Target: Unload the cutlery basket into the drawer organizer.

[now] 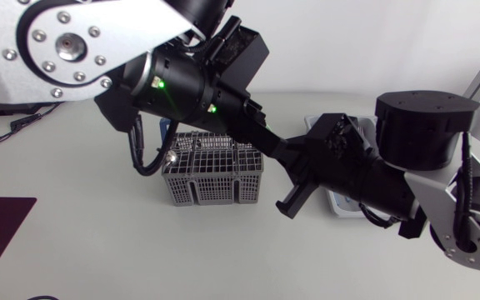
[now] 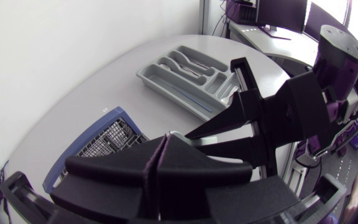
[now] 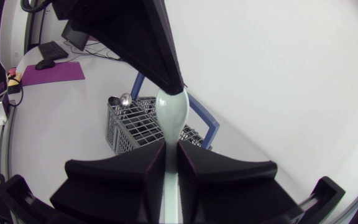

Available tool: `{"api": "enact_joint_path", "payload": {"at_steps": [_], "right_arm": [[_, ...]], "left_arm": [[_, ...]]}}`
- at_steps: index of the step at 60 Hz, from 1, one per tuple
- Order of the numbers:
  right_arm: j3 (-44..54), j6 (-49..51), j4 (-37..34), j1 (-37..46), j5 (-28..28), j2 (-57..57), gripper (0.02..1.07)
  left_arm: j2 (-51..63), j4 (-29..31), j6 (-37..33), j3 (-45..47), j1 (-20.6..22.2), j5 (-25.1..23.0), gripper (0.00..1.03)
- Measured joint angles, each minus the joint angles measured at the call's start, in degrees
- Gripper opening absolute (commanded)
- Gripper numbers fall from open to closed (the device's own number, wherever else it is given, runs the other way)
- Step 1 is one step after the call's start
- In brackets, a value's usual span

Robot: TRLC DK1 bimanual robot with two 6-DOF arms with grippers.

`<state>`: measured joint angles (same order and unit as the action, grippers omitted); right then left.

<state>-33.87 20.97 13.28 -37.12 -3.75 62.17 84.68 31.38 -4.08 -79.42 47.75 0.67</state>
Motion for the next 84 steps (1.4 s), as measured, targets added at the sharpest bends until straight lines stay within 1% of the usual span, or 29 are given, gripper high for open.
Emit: {"api": "enact_joint_path", "payload": {"at_steps": [12, 14, 17, 18, 20, 22, 24, 27, 29, 32, 33, 35, 40, 45, 49, 57, 63, 67, 76, 84], "right_arm": [[-0.3, 0.0, -0.9, 0.1, 0.0, 0.0, 0.08], [-0.3, 0.0, -0.9, 0.1, 0.0, 0.0, 0.08], [-0.3, 0.0, -1.0, 0.0, 0.0, 0.0, 0.08], [-0.3, 0.0, -1.0, 0.0, -0.1, 0.0, 0.08], [-0.3, 0.0, -1.0, 0.1, -0.3, 0.0, 0.08], [-0.3, 0.0, -1.3, 0.1, -0.7, 0.0, 0.08], [-0.3, 0.0, -1.7, 0.0, -1.0, 0.0, 0.08], [-0.3, 0.0, -2.6, 0.0, -1.8, 0.0, 0.08], [-0.3, 0.1, -3.2, 0.0, -2.3, 0.0, 0.08], [-0.3, 0.1, -4.0, 0.1, -3.0, -0.1, 0.08], [-0.3, 0.2, -4.3, 0.2, -3.5, -0.2, 0.08], [-0.3, 0.2, -5.4, 0.5, -4.6, -0.5, 0.08], [-0.3, 0.8, -7.7, 2.7, -8.3, -1.5, 0.08], [-0.3, 2.0, -10.4, 6.5, -12.3, -3.0, 0.08], [-0.3, 3.7, -12.9, 10.2, -16.4, -4.1, 0.08], [-0.3, 9.7, -19.5, 20.1, -26.5, -4.9, 0.08], [-0.3, 17.7, -25.4, 28.0, -32.4, -3.6, 0.08], [-0.7, 25.2, -30.6, 33.8, -36.0, -1.0, 0.08], [-4.0, 40.9, -39.6, 44.9, -39.9, 6.7, 0.08], [-9.4, 55.1, -45.7, 53.5, -40.6, 15.4, 0.08]], "left_arm": [[0.0, 0.0, 0.0, 0.0, 0.0, 0.0, 0.14], [0.0, 0.0, 0.0, 0.0, 0.0, 0.0, 0.17], [0.0, 0.0, 0.0, 0.0, 0.0, 0.0, 0.38], [0.0, 0.0, 0.0, 0.0, 0.0, 0.0, 0.47], [0.0, 0.0, 0.0, 0.0, 0.0, 0.0, 0.56], [0.0, -0.2, 0.0, 0.0, 0.0, 0.0, 0.7], [0.0, -0.6, 0.0, 0.0, -0.1, 0.0, 0.79], [-0.1, -1.2, 0.0, 0.0, -0.4, 0.0, 0.9], [-0.2, -1.5, 0.0, 0.0, -0.7, 0.0, 0.92], [-0.5, -1.9, 0.0, 0.0, -1.5, 0.0, 0.93], [-0.6, -2.1, 0.0, 0.0, -1.8, 0.0, 0.95], [-1.0, -2.5, 0.0, 0.0, -2.7, 0.0, 0.97], [-2.3, -3.5, 0.0, 0.0, -4.5, 0.2, 0.97], [-4.0, -4.5, -0.3, 0.0, -6.6, 0.6, 0.97], [-5.4, -4.5, -0.6, 0.1, -8.2, 1.1, 0.97], [-7.7, -4.5, -2.5, 2.0, -10.4, 1.6, 0.97], [-9.0, -4.3, -4.2, 5.4, -11.9, 1.7, 0.97], [-9.6, -3.9, -5.5, 7.7, -13.0, 1.8, 0.97], [-11.3, -3.3, -7.9, 13.0, -16.1, 2.0, 0.97], [-13.0, -3.4, -9.6, 17.4, -18.6, 2.0, 0.97]]}}
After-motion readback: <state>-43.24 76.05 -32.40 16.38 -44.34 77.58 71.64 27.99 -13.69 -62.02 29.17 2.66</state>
